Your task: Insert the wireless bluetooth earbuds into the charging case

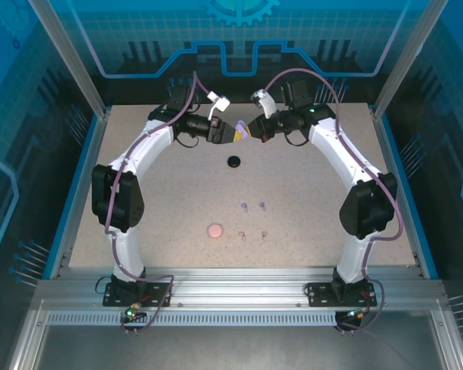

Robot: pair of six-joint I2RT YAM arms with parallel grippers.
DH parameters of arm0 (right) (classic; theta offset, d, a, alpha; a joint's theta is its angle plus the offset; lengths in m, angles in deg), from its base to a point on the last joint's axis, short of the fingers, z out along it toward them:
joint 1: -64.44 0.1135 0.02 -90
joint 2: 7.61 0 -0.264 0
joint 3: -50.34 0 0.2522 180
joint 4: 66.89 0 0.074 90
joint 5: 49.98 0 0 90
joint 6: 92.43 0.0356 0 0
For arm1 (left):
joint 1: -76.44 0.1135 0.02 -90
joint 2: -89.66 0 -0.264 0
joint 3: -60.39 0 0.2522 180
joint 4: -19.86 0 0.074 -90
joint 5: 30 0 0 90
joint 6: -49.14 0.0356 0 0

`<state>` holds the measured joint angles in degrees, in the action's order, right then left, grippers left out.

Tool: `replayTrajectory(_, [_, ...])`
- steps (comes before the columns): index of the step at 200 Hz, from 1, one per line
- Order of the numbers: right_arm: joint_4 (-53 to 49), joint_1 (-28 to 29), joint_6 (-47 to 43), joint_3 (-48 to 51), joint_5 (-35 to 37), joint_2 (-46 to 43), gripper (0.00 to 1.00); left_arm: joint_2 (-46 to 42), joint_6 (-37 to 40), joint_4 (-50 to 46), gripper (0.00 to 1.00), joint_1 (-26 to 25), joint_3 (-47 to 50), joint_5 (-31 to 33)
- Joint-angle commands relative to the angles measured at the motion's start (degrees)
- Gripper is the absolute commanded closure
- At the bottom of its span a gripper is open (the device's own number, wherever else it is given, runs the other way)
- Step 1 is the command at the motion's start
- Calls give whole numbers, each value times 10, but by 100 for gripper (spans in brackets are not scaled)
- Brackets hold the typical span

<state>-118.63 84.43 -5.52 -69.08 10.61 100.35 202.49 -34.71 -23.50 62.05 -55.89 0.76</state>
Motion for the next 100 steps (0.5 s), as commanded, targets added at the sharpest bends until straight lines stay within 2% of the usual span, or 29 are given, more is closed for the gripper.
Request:
replayTrajectory(1, [-16,9,-7,-20,-15,11,100,6,13,-18,43,4,-22,-24])
replayTrajectory(48, [-20,11,-9,-24,-15,13,100,9,21,-30,45,4,-30,-24])
replayTrajectory(100, [-20,14,-8,-25,-16,11,100,13,24,-36,53,4,-36,-26])
